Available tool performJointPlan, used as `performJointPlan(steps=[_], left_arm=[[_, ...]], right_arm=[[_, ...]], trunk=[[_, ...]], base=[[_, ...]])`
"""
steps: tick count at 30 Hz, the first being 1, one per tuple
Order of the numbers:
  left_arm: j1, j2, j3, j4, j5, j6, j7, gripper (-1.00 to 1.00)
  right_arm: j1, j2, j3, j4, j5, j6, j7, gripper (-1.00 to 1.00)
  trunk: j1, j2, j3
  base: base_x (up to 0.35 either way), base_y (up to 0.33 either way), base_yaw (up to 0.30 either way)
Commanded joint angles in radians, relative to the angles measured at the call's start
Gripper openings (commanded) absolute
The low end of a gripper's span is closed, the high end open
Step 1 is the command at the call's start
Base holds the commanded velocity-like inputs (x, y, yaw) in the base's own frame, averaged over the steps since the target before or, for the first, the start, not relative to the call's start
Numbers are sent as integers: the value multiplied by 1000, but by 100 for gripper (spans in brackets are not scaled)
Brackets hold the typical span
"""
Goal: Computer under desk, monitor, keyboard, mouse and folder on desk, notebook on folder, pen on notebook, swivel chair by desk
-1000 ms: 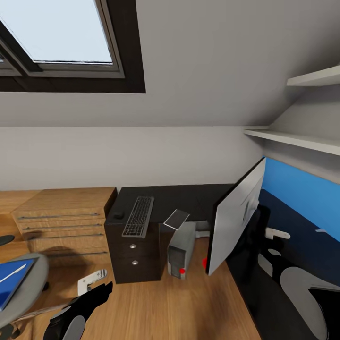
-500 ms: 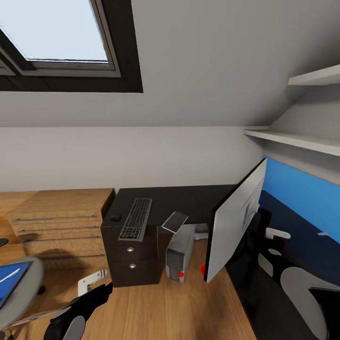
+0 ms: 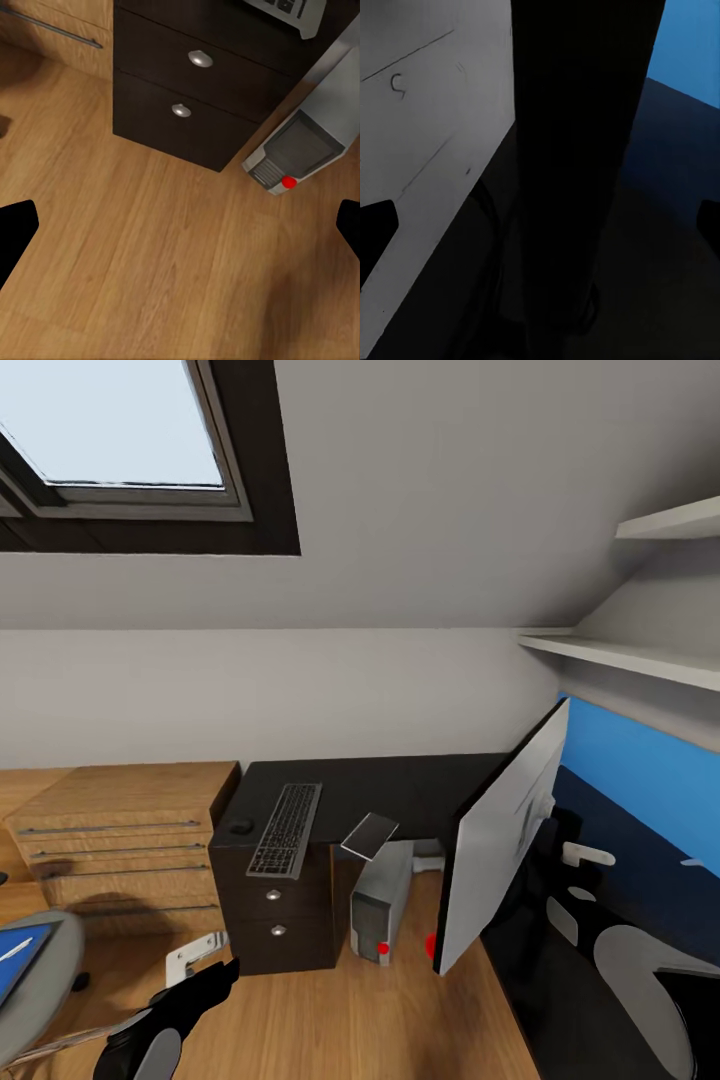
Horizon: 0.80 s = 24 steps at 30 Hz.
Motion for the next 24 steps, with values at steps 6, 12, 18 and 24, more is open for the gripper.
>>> performJointPlan(steps=[6,12,18,24], left_arm=[[0,1,-2,-1,10,2,10,100],[-1,1,-2,-1,10,2,10,100],[0,1,-2,-1,10,2,10,100],[0,1,-2,-1,11,2,10,100]], right_arm=[[-1,0,-4,1,-5,-5,2,100],[-1,-6,-4,1,-5,-6,2,100],[-1,-13,-4,1,-5,-5,2,100],[-1,-15,-6,0,-5,-5,2,100]], trunk=[[0,-1,-1],[0,-1,-1],[0,-1,-1],[0,-1,-1]], base=[[22,0,0],[31,-26,0],[95,-87,0],[11,-10,0]])
